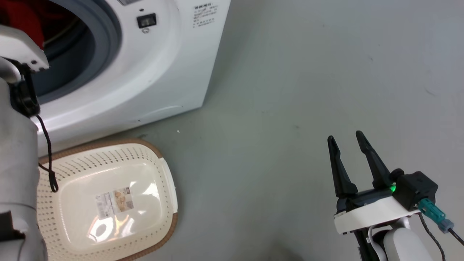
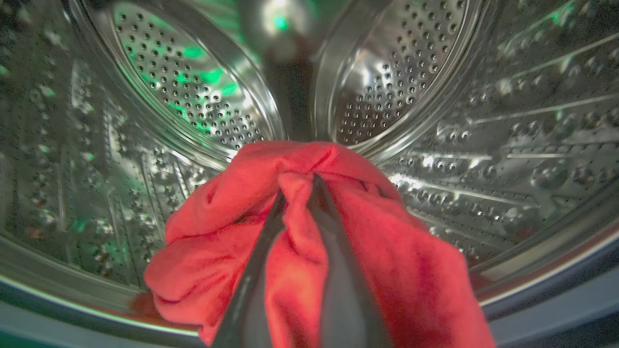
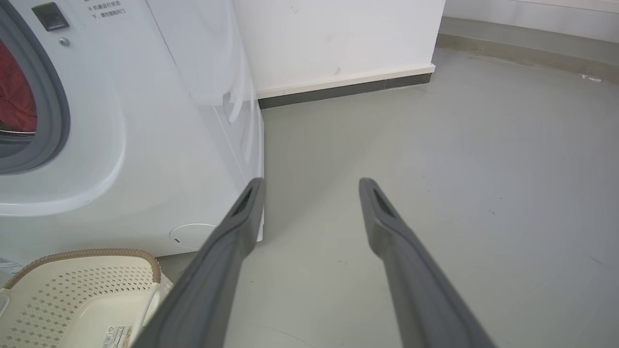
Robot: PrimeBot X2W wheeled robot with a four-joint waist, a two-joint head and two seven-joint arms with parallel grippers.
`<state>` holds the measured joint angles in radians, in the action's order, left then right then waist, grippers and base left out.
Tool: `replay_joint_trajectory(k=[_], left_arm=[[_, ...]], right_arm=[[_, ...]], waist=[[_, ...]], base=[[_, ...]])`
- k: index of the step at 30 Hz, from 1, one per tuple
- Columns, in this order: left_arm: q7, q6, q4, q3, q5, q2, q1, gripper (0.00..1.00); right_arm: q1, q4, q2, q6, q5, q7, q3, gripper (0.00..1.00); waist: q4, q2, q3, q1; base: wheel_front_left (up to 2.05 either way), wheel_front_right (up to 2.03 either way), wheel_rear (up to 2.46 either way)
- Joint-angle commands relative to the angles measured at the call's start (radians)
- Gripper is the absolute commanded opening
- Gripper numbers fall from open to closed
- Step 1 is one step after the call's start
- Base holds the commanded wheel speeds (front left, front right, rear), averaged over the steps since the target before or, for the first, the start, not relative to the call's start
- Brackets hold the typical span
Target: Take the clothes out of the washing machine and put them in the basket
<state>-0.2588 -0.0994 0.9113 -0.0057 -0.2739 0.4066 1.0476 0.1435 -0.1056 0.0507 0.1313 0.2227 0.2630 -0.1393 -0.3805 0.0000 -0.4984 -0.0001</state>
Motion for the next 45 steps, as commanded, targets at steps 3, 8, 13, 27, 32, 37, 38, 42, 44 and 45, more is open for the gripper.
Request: replay_joint_trajectory(k=[3,8,13,27,32,37,38,42,44,45], left_arm=[[-0.008,0.0,-0.104,0.034,0.006,-0.021,-0.101,0.0],[-0.009,0.021,-0.214,0.08,0.013,-0.052,-0.234,0.0],[-0.009,0.055,-0.259,0.109,0.02,-0.079,-0.338,0.0],[-0.009,0.112,-0.46,0.125,0.057,-0.191,-0.546,0.0],[-0.008,0.123,-0.544,0.111,0.057,-0.227,-0.604,0.0],[0.0,0.125,-0.641,0.084,0.051,-0.261,-0.687,0.0],[0.007,0.123,-0.666,0.078,0.053,-0.267,-0.707,0.0],[0.039,0.114,-0.77,0.055,0.053,-0.288,-0.805,0.0],[0.056,0.107,-0.816,0.042,0.058,-0.296,-0.854,0.0],[0.064,0.103,-0.837,0.032,0.058,-0.302,-0.881,0.0]], right_arm=[[-0.027,-0.021,-0.001,-0.001,-0.012,0.0,0.015,1.0],[-0.054,-0.034,-0.001,-0.001,-0.026,-0.015,0.028,1.0],[-0.093,-0.032,-0.001,-0.001,-0.037,-0.036,0.042,1.0],[-0.188,0.029,-0.001,-0.001,-0.061,-0.091,0.072,1.0],[-0.219,0.062,-0.001,-0.001,-0.068,-0.113,0.082,1.0],[-0.25,0.089,-0.001,-0.001,-0.076,-0.134,0.09,1.0],[-0.255,0.092,-0.001,-0.001,-0.078,-0.137,0.093,1.0],[-0.275,0.109,-0.001,-0.001,-0.083,-0.147,0.106,1.0],[-0.278,0.119,-0.001,-0.001,-0.084,-0.154,0.107,1.0],[-0.28,0.122,-0.001,-0.001,-0.086,-0.157,0.108,1.0]], waist=[[0.046,0.0,0.101,0.0001],[0.074,0.0,0.182,0.0001],[0.099,0.0,0.257,0.0001],[0.166,0.0,0.415,0.0001],[0.199,0.0,0.449,0.0001],[0.232,0.0,0.469,0.0001],[0.239,0.0,0.471,0.0001],[0.266,0.0,0.481,0.0001],[0.278,0.0,0.479,0.0001],[0.285,0.0,0.477,0.0001]], base=[[0.0,0.0,0.0],[0.0,0.0,0.0],[0.0,0.0,0.0],[0.0,0.0,0.0],[0.0,0.0,0.0],[0.0,0.0,0.0],[0.0,0.0,0.0],[0.0,0.0,0.0],[0.0,0.0,0.0],[0.0,0.0,0.0]])
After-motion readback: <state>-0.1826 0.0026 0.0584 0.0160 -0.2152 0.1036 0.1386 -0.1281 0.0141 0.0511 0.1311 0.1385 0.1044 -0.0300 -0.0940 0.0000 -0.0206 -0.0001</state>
